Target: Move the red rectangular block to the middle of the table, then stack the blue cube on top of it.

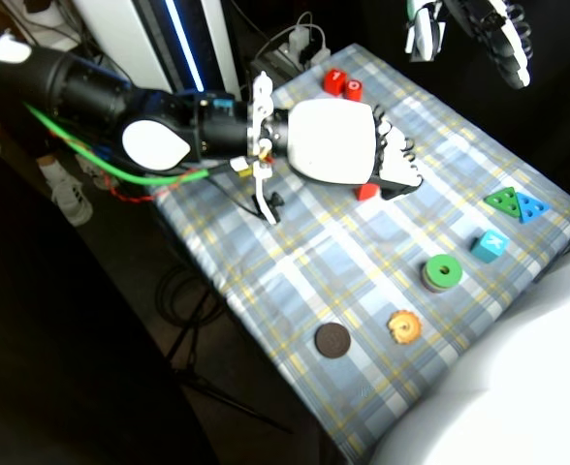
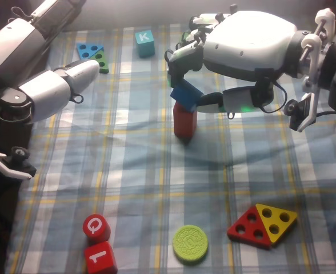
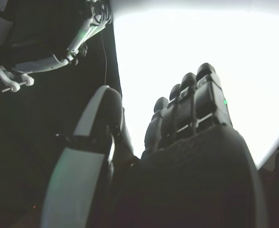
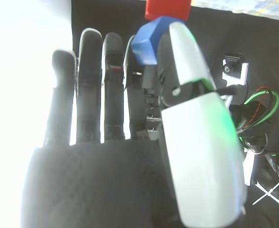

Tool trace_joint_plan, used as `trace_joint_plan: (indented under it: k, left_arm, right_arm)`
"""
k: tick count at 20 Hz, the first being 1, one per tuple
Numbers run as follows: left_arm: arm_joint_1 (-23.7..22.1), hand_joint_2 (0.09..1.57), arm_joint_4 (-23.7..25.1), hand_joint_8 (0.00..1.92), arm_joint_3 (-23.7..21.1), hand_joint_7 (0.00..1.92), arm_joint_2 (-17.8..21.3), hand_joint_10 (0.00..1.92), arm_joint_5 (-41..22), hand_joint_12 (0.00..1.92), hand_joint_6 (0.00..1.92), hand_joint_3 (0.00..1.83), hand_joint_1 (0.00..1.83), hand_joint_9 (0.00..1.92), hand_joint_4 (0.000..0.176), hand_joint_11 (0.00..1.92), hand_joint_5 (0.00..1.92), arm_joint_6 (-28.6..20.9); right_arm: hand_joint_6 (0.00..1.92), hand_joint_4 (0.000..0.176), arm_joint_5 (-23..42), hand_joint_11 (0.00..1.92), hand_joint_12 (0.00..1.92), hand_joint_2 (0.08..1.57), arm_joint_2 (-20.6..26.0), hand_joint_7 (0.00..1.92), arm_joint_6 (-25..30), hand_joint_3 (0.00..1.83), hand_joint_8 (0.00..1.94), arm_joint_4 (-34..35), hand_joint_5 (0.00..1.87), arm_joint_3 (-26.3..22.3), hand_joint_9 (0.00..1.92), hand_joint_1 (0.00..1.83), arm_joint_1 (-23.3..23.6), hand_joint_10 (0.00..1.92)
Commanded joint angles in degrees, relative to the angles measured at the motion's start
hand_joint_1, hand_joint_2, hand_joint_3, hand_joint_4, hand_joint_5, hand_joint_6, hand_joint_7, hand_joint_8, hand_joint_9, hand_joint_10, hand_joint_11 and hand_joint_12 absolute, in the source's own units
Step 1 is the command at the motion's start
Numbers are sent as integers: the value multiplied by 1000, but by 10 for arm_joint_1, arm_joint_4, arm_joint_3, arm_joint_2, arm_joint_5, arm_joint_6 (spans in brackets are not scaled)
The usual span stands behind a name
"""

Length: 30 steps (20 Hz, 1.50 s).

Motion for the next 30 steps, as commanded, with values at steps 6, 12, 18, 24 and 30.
trace_joint_plan:
  k: [6, 12, 18, 24, 30]
  left_arm:
    - [0, 1444, 8, 0, 5, 0, -3, 0, -79, 0, 0, 3, 968, 0, 70, 0, 0, -7]
    - [10, 1431, 4, 0, 4, 0, -1, 0, -86, 0, 0, 0, 999, 0, 59, 0, 0, -16]
    - [15, 1414, 4, 0, -3, 0, 8, 0, -92, 0, 0, 0, 978, 0, 56, 0, 0, -16]
    - [28, 1402, 4, 0, -18, 0, 27, 0, -125, 0, 0, 0, 783, 0, 45, 0, 0, -19]
    - [45, 1327, 9, 0, -14, 0, 41, 0, -191, 0, 0, 0, 569, 0, 23, 0, 0, -95]
  right_arm:
    - [11, 0, 56, 3, 1642, 1117, 0, 567, 20, 0, 37, 1, 477, 0, 343, 988, 5, 783]
    - [0, 40, 78, 0, 141, 979, 58, 7, 46, 0, 0, -14, 1, -21, 4, 983, 6, 14]
    - [0, 137, 153, 2, 1, 957, 179, 0, 39, 3, 0, 6, 0, -88, 0, 615, 6, 0]
    - [0, 129, 230, 0, 0, 966, 254, 0, -34, 0, 0, 83, 0, -150, 0, 536, -28, 0]
    - [0, 131, 388, 0, 0, 1076, 288, 0, -71, 31, 0, 191, 0, -189, 0, 683, -141, 0]
